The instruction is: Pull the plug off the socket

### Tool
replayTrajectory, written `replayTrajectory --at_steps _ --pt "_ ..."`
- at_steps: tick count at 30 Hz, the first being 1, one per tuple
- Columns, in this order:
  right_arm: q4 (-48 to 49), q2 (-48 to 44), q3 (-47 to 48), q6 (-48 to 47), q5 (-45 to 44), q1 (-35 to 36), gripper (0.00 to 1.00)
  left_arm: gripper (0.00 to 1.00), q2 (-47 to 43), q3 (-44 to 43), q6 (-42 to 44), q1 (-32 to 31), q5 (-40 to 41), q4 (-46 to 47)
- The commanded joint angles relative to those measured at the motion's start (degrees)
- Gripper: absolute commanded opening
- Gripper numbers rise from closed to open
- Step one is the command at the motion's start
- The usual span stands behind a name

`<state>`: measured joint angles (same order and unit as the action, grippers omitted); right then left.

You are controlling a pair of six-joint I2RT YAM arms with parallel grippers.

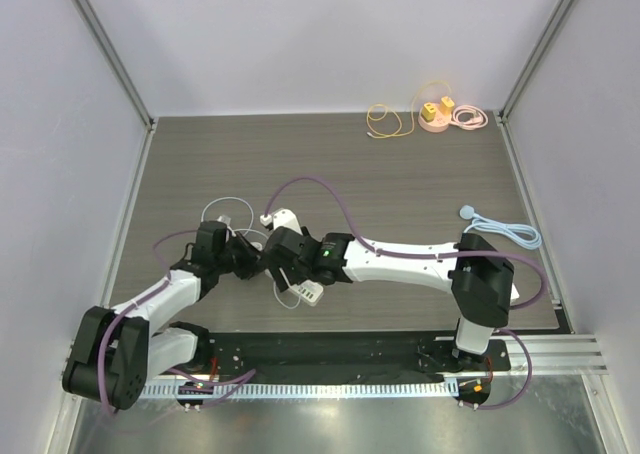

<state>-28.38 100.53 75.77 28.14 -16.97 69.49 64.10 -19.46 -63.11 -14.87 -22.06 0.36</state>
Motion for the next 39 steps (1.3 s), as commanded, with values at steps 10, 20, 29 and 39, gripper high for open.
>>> replayTrajectory --at_steps 10,20,29,39 --pt "-1.59 4.49 5.36 -1.16 -3.24 -0.24 0.65 0.00 -0.03 4.78 0.18 0.28 -6.58 9.38" --pt "-2.82 5.99 5.01 -1.60 -5.79 -0.24 0.52 0.00 2.09 5.31 0.18 0.28 -8.79 11.24" --pt "-3.35 7.13 4.21 -2.65 -8.69 -0.24 0.51 0.00 2.09 5.66 0.71 0.28 -11.15 10.89" --pt "-5.28 6.17 4.21 -2.65 -11.24 0.20 0.54 0.00 1.47 5.23 1.41 0.28 -11.42 9.57"
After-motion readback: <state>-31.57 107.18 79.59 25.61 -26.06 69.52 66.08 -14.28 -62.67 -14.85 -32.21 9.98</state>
